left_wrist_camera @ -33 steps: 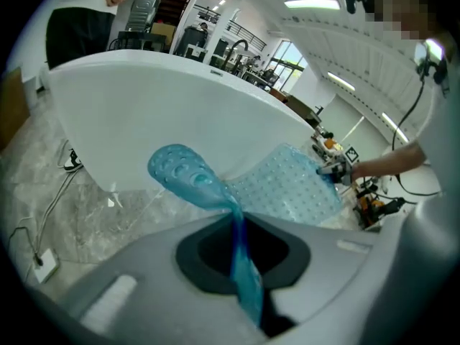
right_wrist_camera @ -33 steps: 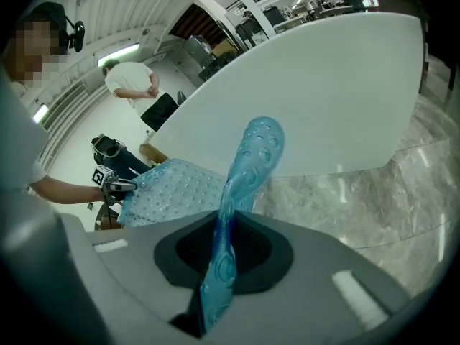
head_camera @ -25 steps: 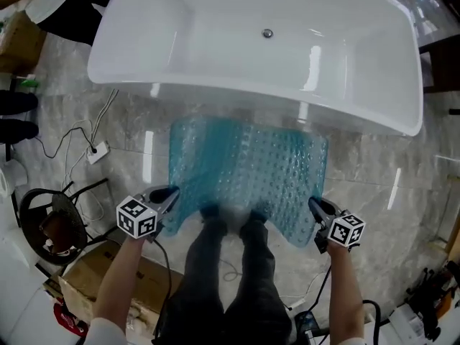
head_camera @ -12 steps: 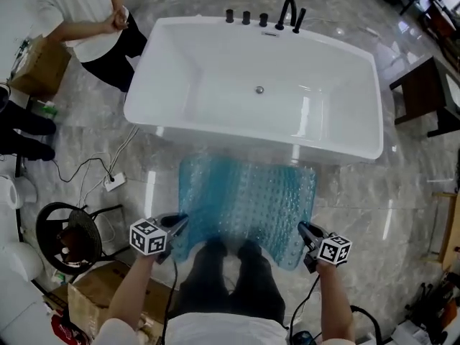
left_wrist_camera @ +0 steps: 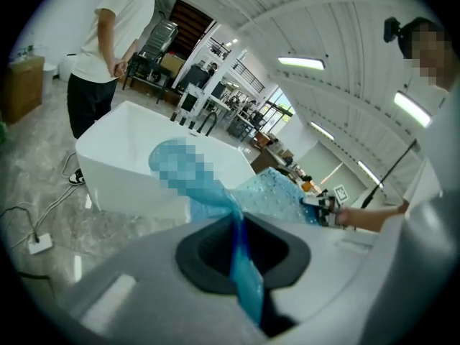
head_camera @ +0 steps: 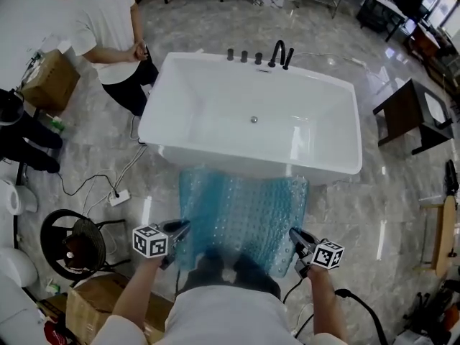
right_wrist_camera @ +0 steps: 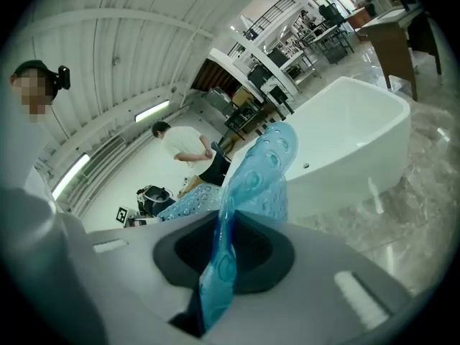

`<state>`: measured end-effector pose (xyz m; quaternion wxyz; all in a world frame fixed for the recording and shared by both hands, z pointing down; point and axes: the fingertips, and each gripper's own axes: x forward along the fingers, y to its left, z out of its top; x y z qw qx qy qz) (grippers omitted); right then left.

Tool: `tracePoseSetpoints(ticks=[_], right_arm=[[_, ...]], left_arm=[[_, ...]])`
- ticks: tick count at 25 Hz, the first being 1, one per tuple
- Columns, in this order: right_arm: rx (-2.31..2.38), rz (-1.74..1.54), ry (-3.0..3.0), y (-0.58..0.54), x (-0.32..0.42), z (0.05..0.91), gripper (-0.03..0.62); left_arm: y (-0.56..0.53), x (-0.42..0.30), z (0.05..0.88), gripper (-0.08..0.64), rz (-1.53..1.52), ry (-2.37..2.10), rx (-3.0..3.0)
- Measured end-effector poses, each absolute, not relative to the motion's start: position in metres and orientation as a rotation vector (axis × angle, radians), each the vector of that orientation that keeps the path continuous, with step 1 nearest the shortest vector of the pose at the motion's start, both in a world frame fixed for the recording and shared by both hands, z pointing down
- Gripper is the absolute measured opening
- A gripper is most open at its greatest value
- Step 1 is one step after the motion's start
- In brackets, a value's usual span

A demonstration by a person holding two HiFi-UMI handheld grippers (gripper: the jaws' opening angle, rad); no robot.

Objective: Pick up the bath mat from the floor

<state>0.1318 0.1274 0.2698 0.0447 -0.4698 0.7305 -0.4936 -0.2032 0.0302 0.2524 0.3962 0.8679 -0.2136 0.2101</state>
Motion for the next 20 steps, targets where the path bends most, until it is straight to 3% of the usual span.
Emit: tracePoseSetpoints(ticks=[12,20], right_arm=[[-1.345,-1.278,2.109,0.146,0.129,0.168,0.049],[-1.317,-1.189,2.057,0.155,0.144,0.145,0.049]], left_arm=[[0.049,-0.202,0.167,0.017,0.314,-0.538,2.238],[0.048,-0.195,0.134,0.018,0.198,-0.509,2.246]])
